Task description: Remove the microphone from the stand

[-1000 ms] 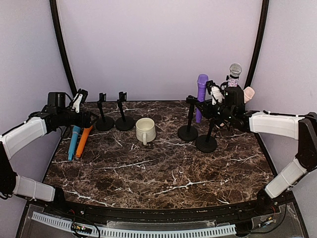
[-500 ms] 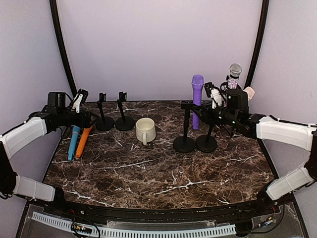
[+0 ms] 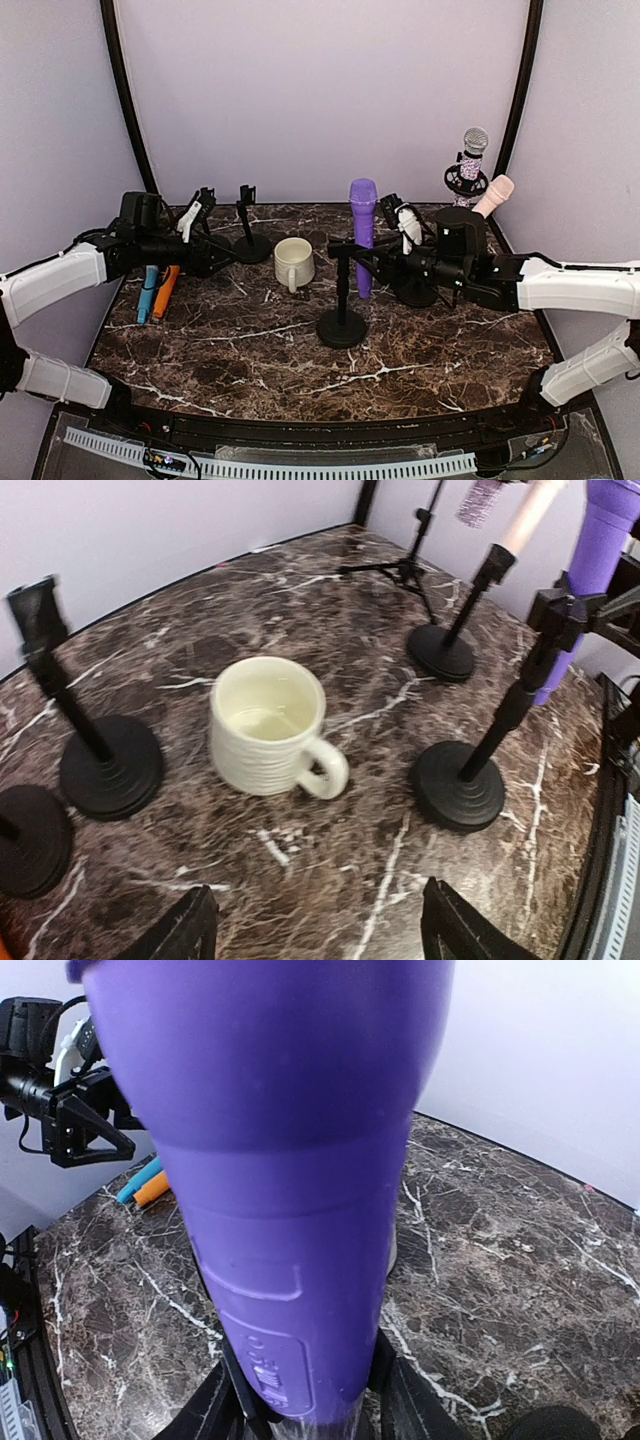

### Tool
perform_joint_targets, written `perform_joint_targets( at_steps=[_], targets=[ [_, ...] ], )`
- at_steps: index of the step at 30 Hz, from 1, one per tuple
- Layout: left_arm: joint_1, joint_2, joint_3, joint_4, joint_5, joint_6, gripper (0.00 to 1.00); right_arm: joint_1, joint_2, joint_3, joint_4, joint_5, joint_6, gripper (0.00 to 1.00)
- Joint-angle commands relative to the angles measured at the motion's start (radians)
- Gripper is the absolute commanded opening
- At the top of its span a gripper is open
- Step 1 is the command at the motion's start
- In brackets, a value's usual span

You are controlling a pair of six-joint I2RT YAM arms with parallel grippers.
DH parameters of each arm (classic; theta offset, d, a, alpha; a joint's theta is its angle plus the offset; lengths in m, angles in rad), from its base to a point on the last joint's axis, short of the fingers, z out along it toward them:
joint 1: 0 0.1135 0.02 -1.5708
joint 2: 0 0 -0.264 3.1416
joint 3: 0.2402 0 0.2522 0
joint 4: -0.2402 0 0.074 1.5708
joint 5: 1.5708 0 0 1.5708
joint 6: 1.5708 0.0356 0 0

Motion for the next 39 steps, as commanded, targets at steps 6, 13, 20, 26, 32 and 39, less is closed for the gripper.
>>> perform_joint_targets(
  at_steps=[6,13,20,26,32,39],
  targets=[
    [-0.339,-0.019,0.041,0.062,0.013,-0.057,0.79,0.14,-0.047,-0.039,0.135,0.075,0.064,0.24],
    [-0.427,0.09,0.157,0.083,0.047,-0.043,0.82,0.187,-0.048,-0.058,0.128,0.077,0.081,0.32],
    [-0.449,0.177,0.227,0.079,0.079,-0.002,0.84,0.211,-0.083,-0.074,0.088,0.129,0.106,0.72],
    [-0.469,0.209,0.272,0.037,0.118,0.018,0.84,0.218,-0.19,-0.083,0.022,0.192,0.149,0.91],
    [-0.48,0.173,0.237,0.085,0.054,0.002,0.84,0.222,-0.23,0.053,-0.186,0.236,0.17,0.95],
    [-0.48,0.087,0.167,0.186,-0.085,-0.131,0.84,0.314,-0.205,0.254,-0.345,0.401,0.226,0.99]
  ],
)
